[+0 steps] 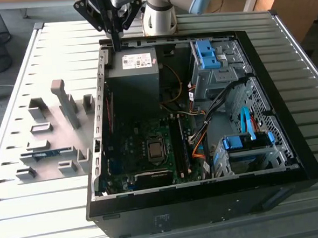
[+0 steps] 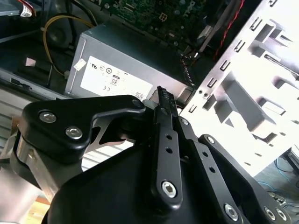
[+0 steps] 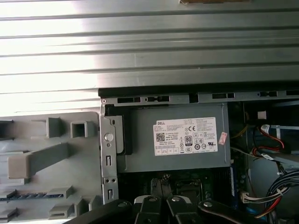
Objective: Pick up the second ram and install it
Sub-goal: 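Reach for the second ram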
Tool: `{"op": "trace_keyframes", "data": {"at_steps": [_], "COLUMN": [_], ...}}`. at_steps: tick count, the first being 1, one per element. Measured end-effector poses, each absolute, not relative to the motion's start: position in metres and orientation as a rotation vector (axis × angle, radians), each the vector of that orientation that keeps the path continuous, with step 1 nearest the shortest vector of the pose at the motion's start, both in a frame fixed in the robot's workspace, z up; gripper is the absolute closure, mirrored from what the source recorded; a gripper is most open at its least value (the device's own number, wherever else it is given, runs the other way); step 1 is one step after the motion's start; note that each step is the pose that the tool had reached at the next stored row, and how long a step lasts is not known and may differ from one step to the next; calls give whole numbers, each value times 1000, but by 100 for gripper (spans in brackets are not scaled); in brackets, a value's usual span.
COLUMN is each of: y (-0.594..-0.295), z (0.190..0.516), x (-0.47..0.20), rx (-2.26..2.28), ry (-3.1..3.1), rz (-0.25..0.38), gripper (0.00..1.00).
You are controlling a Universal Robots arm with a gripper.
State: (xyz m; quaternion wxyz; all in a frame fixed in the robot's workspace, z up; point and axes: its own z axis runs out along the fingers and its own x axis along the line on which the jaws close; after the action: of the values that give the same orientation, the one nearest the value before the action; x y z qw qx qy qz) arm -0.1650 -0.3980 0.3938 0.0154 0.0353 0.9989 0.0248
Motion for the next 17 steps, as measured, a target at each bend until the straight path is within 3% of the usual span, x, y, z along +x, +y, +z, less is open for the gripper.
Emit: {"op": "trace_keyframes", "data": {"at_steps": [17], "y": [-398], "z": [394], "x": [-200], "rx": [110], "ry": [3108], "rz": [77], "gripper": [89]}}
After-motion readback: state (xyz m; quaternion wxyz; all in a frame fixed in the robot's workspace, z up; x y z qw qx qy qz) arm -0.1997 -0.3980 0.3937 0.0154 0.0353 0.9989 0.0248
